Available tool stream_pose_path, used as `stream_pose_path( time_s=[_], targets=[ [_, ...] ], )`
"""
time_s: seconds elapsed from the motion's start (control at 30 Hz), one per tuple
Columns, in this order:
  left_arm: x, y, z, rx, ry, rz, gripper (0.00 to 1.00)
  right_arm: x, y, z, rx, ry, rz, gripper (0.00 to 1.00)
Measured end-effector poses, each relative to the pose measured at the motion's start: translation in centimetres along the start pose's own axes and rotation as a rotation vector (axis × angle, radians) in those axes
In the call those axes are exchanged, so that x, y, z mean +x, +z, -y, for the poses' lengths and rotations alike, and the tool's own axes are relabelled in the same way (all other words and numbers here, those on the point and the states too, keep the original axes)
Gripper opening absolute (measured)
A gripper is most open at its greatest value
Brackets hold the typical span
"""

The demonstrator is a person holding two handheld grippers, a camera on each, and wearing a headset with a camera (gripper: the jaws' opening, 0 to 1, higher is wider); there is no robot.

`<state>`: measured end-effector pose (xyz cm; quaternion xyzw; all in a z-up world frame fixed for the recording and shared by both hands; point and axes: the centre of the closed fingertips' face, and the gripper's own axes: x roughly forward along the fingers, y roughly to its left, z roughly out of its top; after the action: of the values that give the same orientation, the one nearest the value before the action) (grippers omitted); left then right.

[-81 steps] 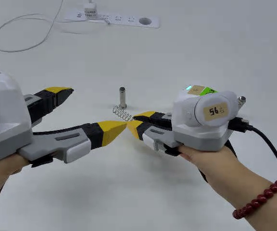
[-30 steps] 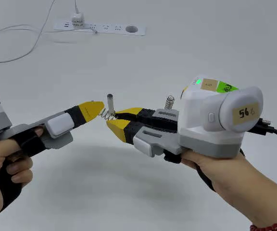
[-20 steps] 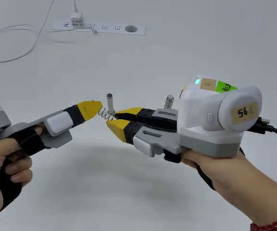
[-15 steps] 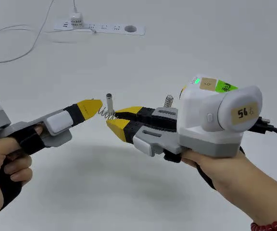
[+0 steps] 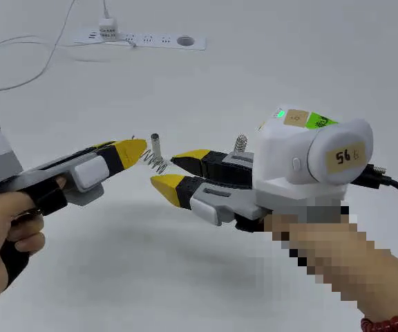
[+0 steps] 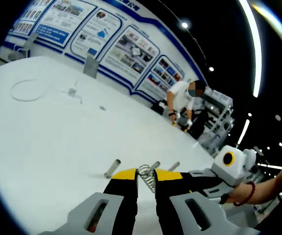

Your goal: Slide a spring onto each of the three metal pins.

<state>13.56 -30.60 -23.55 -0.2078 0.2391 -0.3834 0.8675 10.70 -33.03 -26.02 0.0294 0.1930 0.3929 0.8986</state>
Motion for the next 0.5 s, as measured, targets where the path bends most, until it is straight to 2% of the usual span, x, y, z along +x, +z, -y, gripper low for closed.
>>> stream_pose_path(
  time_s=[0.1, 0.13, 0.27, 0.5],
  targets=[
    [0.07, 0.29, 0.02, 0.051, 0.014, -0.001, 0.12, -0.13, -0.23, 0.25, 0.007, -0.009, -0.012, 0.29],
    [0.12, 0.44, -0.09, 0.105, 0.023, -0.001, 0.12, -0.19, -0.29, 0.31, 0.006, -0.013, -0.015, 0.29],
    [0.31, 0.53, 0.03, 0.167, 0.033, -0.007, 0.12, -0.34, -0.44, 0.55, 0.019, -0.022, -0.025, 0.34],
    [0.86, 0.55, -0.57, 0.345, 0.067, -0.028, 0.12, -0.71, -0.61, 0.92, 0.037, -0.034, -0.038, 0.41]
  ],
)
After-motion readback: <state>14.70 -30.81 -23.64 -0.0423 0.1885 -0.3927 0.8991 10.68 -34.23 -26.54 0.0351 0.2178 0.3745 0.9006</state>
